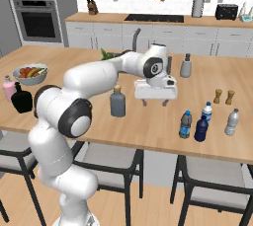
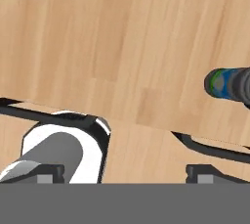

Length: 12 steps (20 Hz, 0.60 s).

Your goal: Move the plastic bottles in the middle to the plastics group, and the glass bottles in the middle to the glass group.

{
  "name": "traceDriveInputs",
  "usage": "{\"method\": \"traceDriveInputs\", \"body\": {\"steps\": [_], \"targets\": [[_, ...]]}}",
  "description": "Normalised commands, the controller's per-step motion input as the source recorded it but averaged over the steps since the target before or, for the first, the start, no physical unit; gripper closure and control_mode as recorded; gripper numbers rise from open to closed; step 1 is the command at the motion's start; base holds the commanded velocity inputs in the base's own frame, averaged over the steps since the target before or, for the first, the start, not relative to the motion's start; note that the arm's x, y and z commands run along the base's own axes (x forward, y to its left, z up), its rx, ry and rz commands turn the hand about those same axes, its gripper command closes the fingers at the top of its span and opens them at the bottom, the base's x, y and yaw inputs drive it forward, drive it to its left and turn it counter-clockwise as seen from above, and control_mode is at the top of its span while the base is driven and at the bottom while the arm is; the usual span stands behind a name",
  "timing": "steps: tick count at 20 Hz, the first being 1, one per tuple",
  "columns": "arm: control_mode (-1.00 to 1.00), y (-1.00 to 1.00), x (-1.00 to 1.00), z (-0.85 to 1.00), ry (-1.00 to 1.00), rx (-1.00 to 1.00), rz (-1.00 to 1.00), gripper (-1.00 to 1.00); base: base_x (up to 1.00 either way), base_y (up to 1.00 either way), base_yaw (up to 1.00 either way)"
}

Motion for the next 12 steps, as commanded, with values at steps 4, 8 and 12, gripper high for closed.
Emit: {"method": "traceDriveInputs", "body": {"steps": [4,8,12], "targets": [[-1.00,0.67,-0.32,0.04,-0.01,-0.01,0.21,-1.00,0.00,0.00,0.00],[-1.00,0.53,-0.61,0.00,-0.14,0.00,0.17,-1.00,0.00,0.00,0.00],[-1.00,0.80,-0.19,0.03,-0.23,0.03,0.06,-1.00,0.00,0.00,0.00]]}}
